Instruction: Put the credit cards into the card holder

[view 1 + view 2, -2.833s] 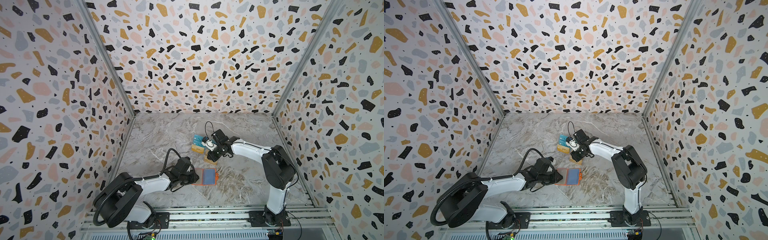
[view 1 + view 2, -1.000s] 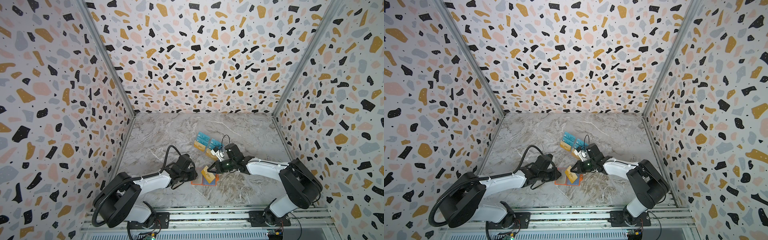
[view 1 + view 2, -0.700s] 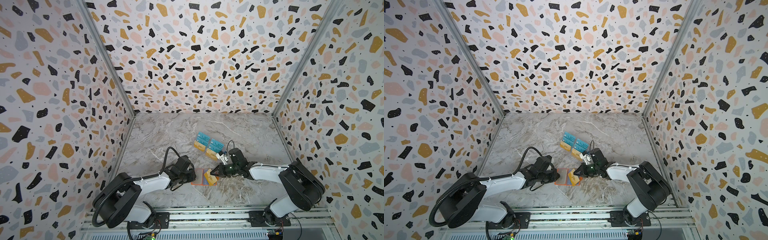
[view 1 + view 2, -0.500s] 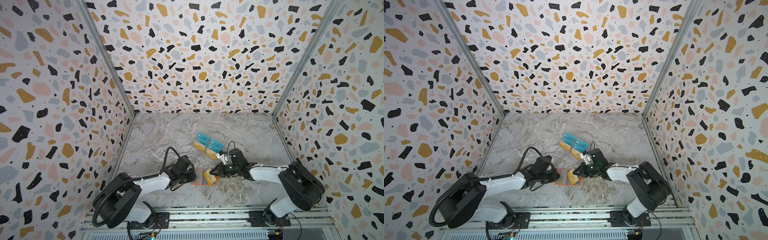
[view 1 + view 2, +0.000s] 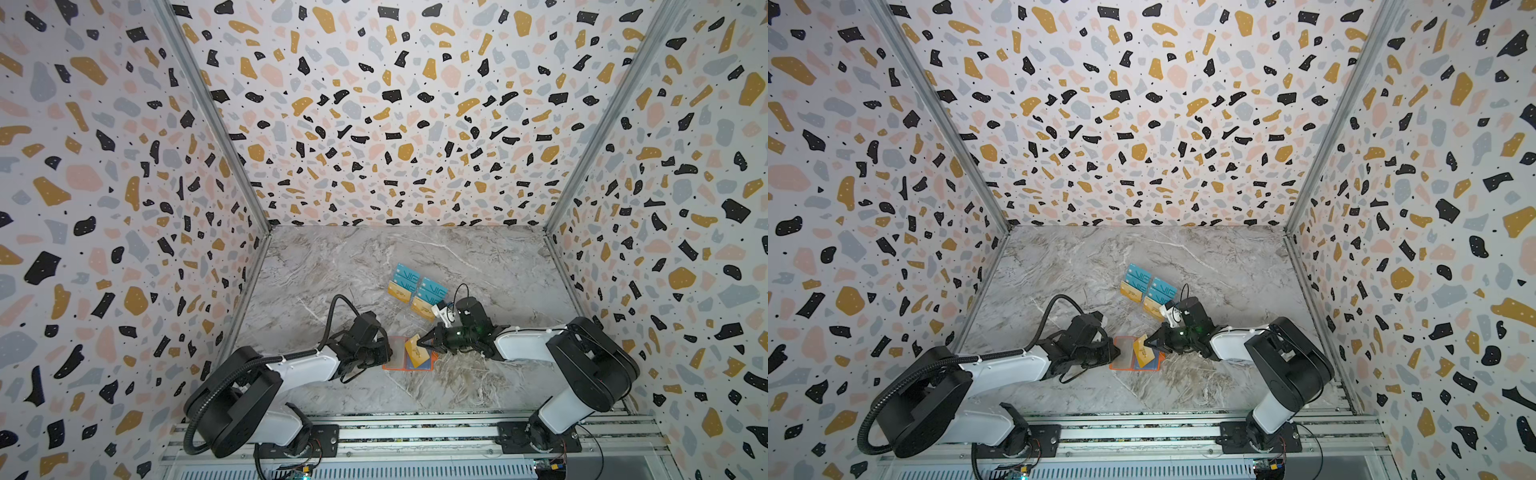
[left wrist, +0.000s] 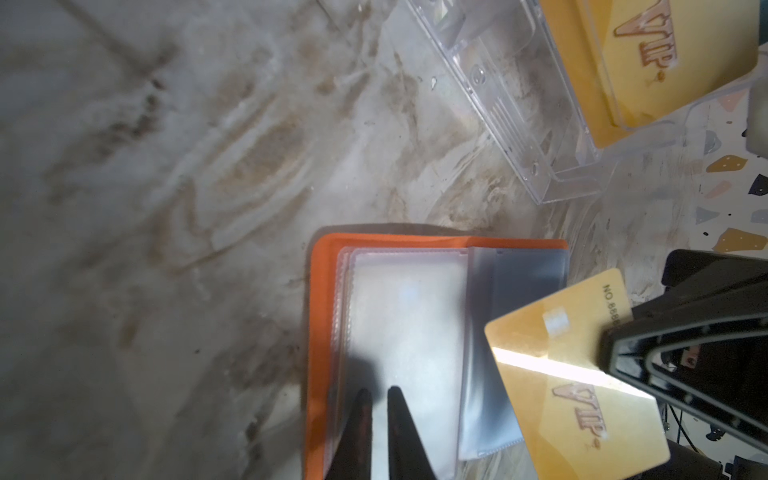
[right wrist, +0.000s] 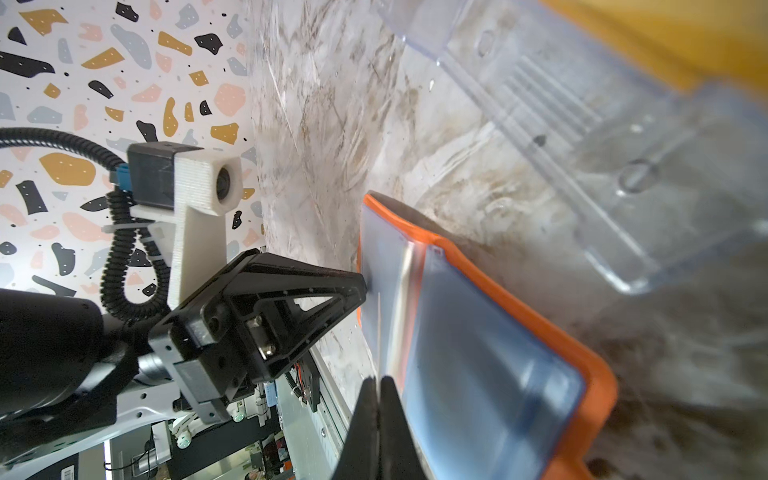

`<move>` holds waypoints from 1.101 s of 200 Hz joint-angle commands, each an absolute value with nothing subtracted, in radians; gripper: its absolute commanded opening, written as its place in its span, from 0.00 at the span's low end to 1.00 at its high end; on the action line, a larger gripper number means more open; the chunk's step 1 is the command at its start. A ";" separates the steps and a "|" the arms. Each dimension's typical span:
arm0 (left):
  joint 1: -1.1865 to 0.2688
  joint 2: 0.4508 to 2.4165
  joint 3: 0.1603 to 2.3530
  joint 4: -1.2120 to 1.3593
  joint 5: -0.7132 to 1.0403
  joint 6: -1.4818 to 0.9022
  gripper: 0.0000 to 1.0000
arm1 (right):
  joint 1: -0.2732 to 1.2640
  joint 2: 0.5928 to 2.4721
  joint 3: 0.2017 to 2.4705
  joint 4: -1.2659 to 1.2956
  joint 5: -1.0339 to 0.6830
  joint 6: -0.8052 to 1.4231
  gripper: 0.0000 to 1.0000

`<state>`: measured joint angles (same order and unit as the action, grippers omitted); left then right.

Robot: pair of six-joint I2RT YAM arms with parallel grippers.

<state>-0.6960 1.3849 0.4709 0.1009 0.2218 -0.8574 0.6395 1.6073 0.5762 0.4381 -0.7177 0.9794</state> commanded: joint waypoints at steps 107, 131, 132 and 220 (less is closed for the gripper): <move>-0.693 1.371 0.456 0.090 0.227 -0.858 0.13 | 0.655 1.641 0.568 0.451 -0.671 0.994 0.00; -0.693 1.369 0.457 0.091 0.227 -0.859 0.13 | 0.655 1.651 0.564 0.474 -0.676 1.005 0.00; -0.693 1.369 0.457 0.091 0.227 -0.859 0.13 | 0.655 1.651 0.564 0.473 -0.676 1.005 0.00; -0.693 1.362 0.456 0.084 0.227 -0.856 0.14 | 0.661 1.657 0.551 0.486 -0.648 1.020 0.00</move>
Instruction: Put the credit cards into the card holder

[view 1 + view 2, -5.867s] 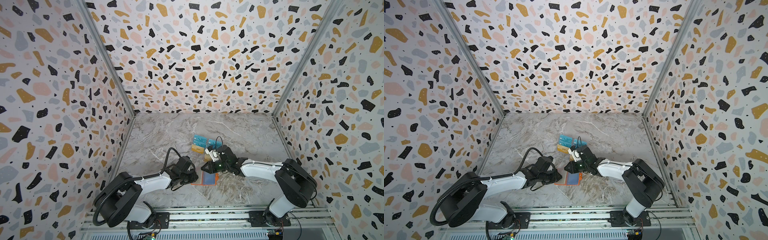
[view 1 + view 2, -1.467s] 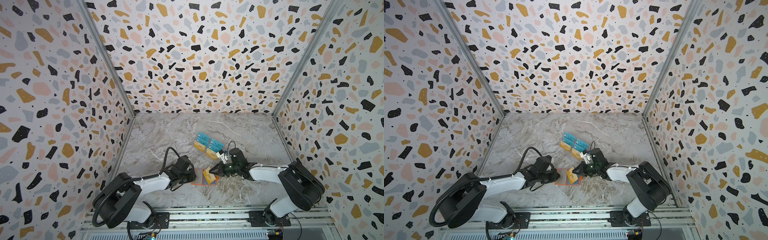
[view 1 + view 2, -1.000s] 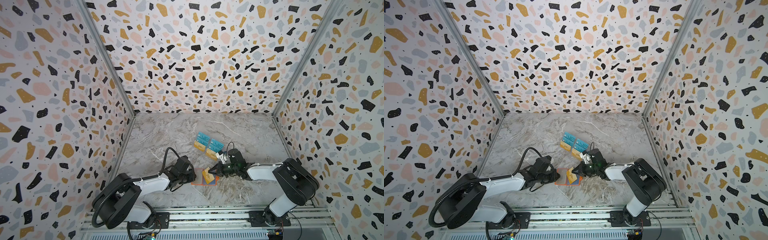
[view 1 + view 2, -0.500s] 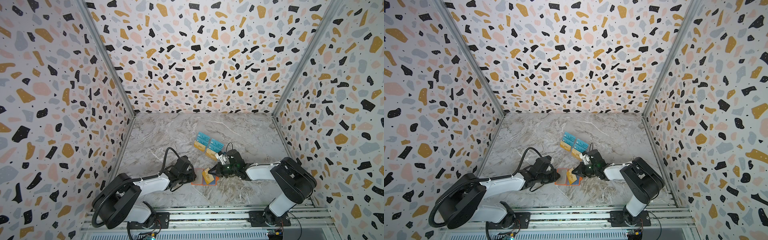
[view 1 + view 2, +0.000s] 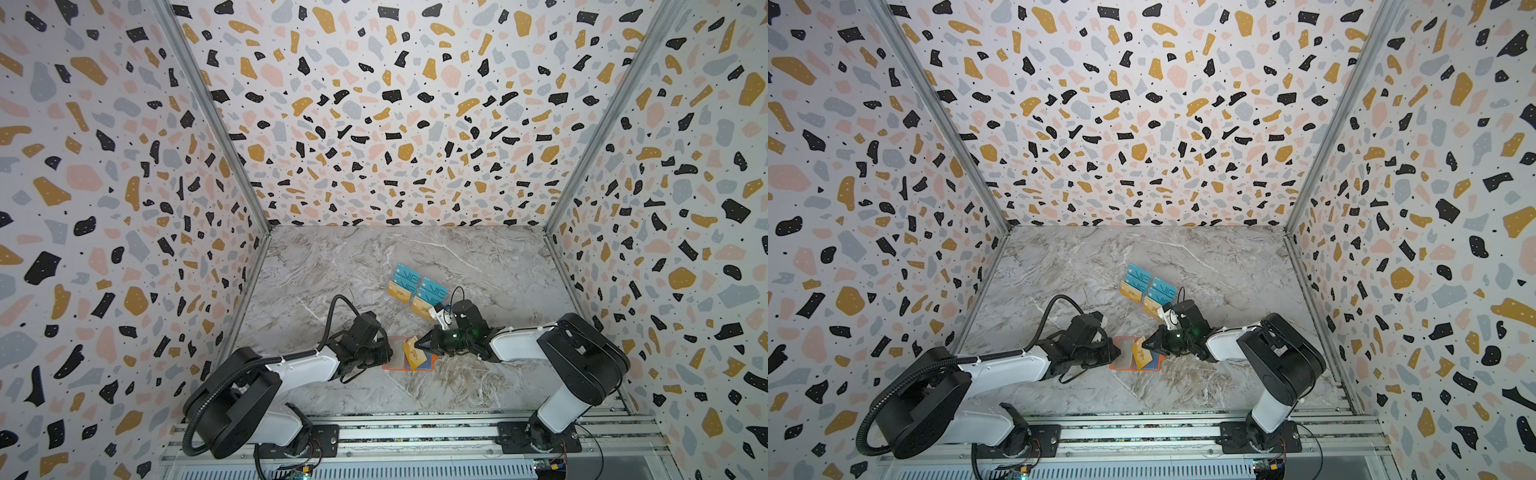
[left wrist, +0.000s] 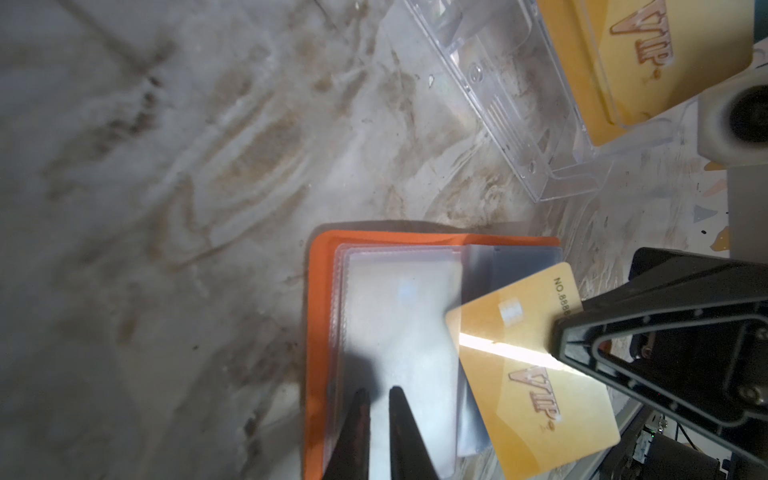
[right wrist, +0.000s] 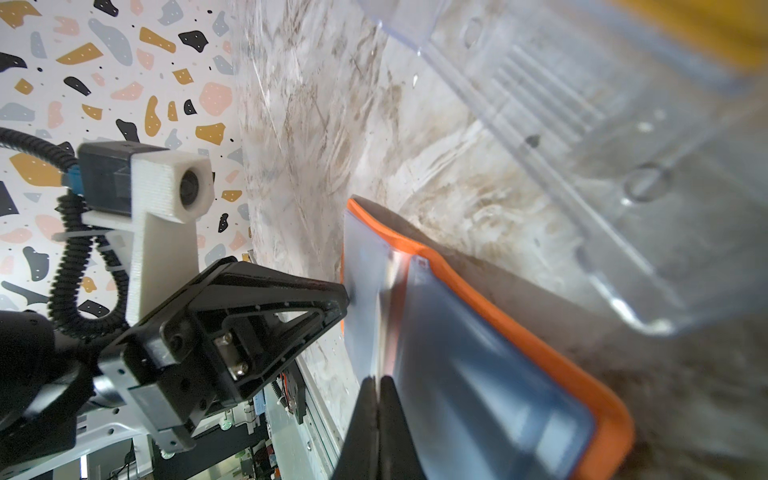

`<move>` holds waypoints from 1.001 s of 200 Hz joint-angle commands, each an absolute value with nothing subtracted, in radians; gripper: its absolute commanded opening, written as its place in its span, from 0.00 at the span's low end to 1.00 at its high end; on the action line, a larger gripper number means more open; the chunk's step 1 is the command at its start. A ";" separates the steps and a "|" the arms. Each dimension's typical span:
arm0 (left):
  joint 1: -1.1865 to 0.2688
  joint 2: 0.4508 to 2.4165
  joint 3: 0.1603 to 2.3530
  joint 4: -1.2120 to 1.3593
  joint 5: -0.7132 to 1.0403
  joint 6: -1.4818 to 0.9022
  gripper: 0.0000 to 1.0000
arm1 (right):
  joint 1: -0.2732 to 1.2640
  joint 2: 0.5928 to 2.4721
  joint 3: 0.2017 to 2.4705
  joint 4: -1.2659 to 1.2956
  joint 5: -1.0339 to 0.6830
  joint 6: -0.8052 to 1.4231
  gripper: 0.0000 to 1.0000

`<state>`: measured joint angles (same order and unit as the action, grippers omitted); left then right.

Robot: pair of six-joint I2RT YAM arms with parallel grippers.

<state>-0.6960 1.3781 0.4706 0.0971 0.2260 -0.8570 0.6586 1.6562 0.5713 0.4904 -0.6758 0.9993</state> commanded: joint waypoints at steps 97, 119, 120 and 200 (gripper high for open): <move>-0.693 1.360 0.454 0.086 0.232 -0.852 0.14 | 0.685 1.710 0.533 0.622 -0.611 1.094 0.00; -0.693 1.360 0.454 0.085 0.238 -0.848 0.14 | 0.700 1.717 0.519 0.659 -0.591 1.117 0.00; -0.693 1.360 0.453 0.085 0.238 -0.847 0.14 | 0.701 1.717 0.518 0.660 -0.589 1.118 0.00; -0.693 1.361 0.457 0.091 0.255 -0.848 0.14 | 0.751 1.726 0.465 0.801 -0.447 1.174 0.00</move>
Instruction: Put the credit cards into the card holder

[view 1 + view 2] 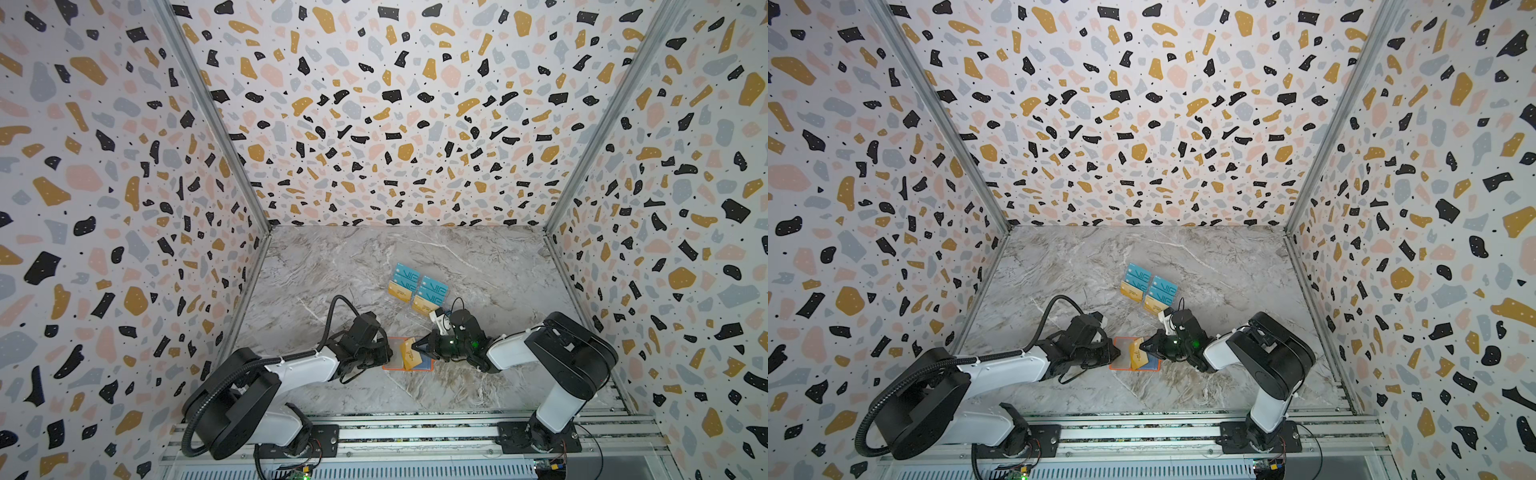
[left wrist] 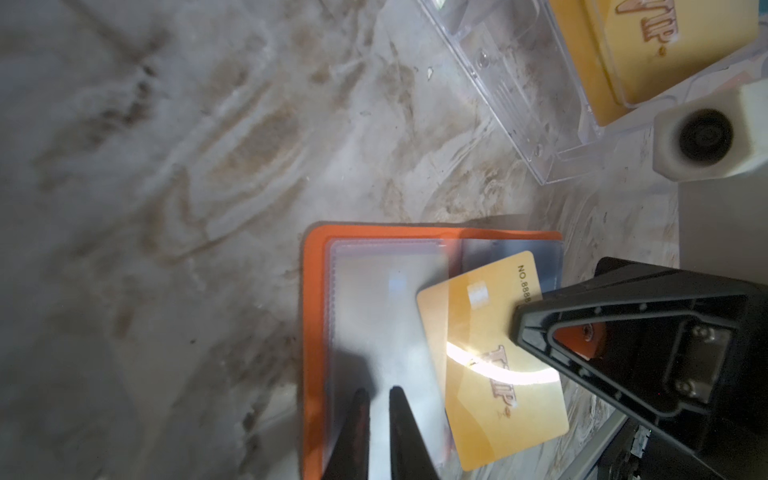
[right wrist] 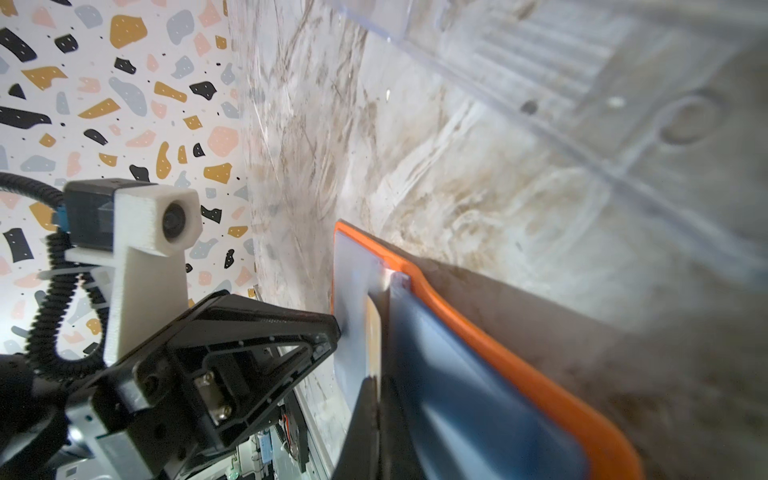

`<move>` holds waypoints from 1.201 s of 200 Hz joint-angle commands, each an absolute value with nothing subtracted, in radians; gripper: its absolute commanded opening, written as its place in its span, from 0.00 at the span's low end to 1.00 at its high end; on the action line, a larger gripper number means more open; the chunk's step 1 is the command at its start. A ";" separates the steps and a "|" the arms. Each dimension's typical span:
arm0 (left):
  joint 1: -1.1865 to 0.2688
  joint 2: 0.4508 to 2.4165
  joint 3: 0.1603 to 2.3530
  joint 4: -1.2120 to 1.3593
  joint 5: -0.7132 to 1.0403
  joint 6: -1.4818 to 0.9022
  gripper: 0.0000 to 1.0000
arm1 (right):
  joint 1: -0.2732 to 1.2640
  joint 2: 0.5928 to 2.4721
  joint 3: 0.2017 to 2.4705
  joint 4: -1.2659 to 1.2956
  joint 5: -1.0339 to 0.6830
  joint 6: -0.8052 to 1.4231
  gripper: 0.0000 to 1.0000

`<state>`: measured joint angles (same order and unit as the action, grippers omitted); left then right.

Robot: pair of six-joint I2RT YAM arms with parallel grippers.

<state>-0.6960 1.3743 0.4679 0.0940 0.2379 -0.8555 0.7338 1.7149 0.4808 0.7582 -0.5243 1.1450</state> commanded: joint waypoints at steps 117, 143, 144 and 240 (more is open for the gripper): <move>-0.693 1.377 0.443 0.085 0.265 -0.832 0.13 | 0.790 1.789 0.390 0.997 -0.342 1.232 0.00; -0.693 1.380 0.439 0.087 0.266 -0.827 0.10 | 0.804 1.810 0.397 1.018 -0.323 1.235 0.00; -0.693 1.380 0.439 0.087 0.267 -0.828 0.09 | 0.804 1.810 0.397 1.018 -0.323 1.235 0.00; -0.693 1.381 0.425 0.084 0.276 -0.822 0.00 | 0.838 1.854 0.386 1.102 -0.250 1.255 0.00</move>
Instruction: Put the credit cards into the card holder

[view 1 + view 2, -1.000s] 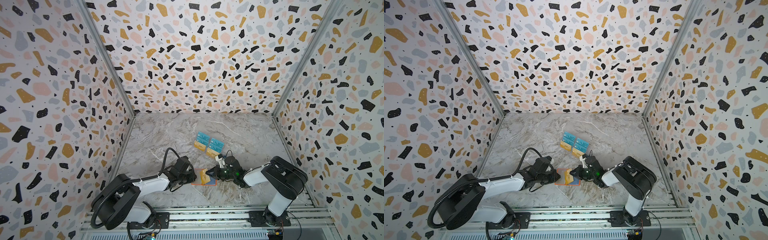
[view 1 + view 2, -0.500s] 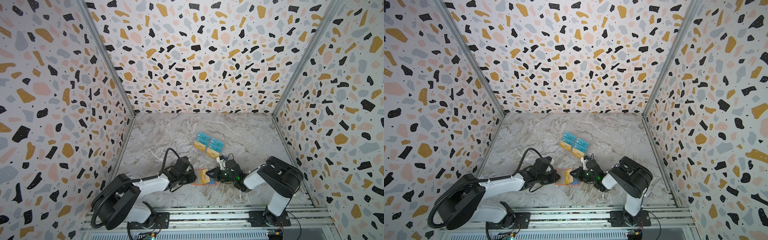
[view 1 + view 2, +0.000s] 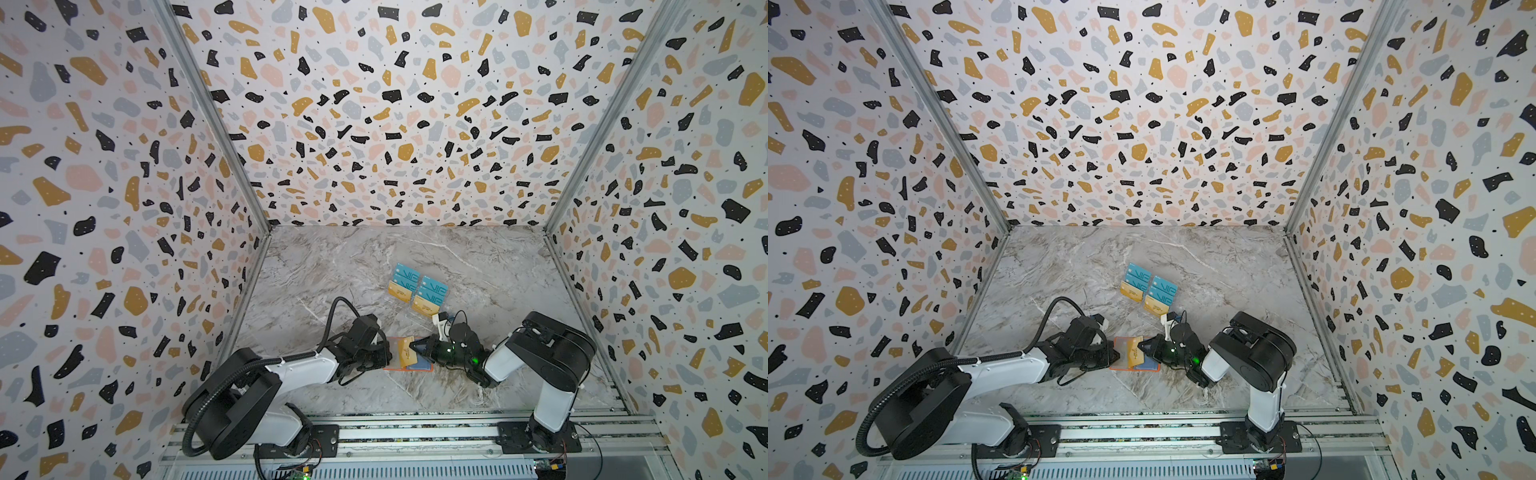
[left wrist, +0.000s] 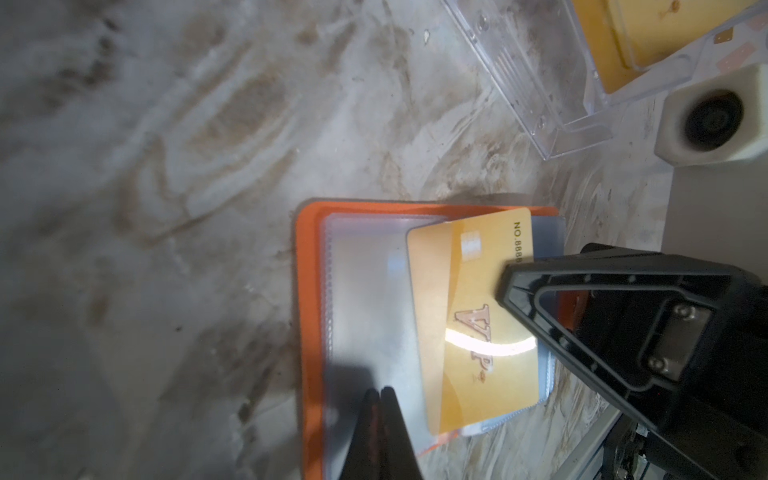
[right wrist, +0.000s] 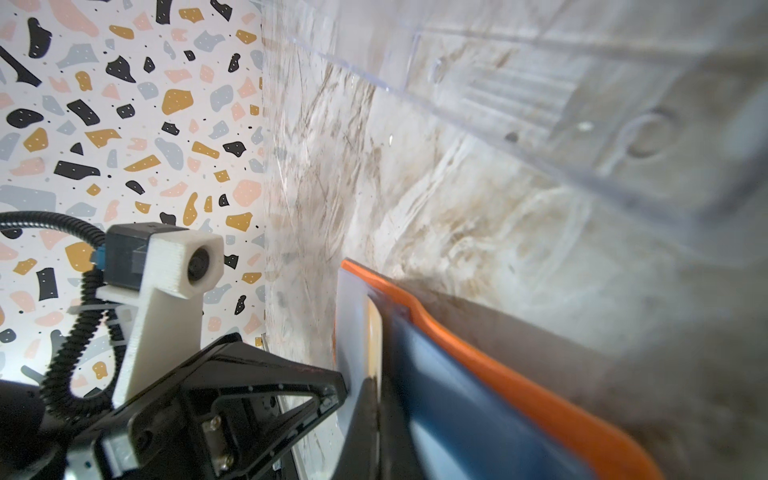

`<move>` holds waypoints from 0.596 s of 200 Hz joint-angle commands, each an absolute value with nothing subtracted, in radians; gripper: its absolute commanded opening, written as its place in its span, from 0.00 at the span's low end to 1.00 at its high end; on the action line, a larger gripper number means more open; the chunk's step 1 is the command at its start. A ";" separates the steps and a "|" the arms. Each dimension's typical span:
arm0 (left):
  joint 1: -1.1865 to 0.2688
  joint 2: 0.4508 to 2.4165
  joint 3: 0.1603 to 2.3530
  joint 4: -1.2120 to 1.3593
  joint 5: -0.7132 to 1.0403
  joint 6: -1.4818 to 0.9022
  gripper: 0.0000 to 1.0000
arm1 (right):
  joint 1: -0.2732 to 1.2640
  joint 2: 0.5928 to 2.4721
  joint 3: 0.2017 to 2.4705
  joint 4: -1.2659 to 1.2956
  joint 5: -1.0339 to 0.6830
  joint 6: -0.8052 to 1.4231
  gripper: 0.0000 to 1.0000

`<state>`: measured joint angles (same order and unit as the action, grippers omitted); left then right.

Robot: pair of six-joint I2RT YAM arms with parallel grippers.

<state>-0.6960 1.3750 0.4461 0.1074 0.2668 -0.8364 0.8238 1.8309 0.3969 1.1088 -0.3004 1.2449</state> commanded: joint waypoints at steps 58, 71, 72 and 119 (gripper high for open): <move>-0.692 1.370 0.422 0.116 0.304 -0.843 0.02 | 0.885 1.831 0.426 0.972 -0.194 1.234 0.00; -0.693 1.370 0.426 0.121 0.311 -0.845 0.03 | 0.891 1.814 0.431 0.914 -0.186 1.227 0.00; -0.693 1.370 0.426 0.120 0.310 -0.846 0.03 | 0.892 1.812 0.432 0.910 -0.186 1.225 0.00; -0.690 1.325 0.459 0.124 0.300 -0.875 0.12 | 0.913 1.726 0.480 0.678 -0.144 1.148 0.18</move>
